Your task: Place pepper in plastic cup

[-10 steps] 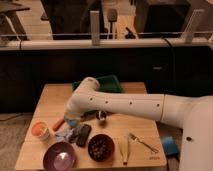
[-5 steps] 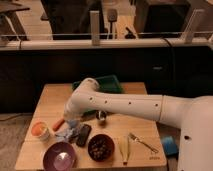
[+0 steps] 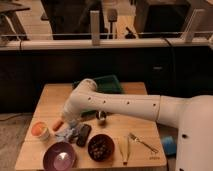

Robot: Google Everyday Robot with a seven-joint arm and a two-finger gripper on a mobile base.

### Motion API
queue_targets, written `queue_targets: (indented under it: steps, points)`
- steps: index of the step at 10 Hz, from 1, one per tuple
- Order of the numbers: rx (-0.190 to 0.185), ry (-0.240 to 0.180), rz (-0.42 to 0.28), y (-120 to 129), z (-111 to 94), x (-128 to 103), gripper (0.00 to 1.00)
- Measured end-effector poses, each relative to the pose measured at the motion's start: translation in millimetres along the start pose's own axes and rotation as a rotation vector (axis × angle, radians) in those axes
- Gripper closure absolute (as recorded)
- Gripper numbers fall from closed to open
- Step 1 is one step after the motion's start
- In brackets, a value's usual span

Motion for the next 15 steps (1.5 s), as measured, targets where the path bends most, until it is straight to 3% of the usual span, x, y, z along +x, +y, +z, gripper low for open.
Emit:
queue_targets:
  steps: [13, 15]
  points:
    - [-0.025, -0.100, -0.124, -27, 16, -42, 0.97]
    - [-0.030, -0.108, -0.137, -31, 18, -47, 0.92]
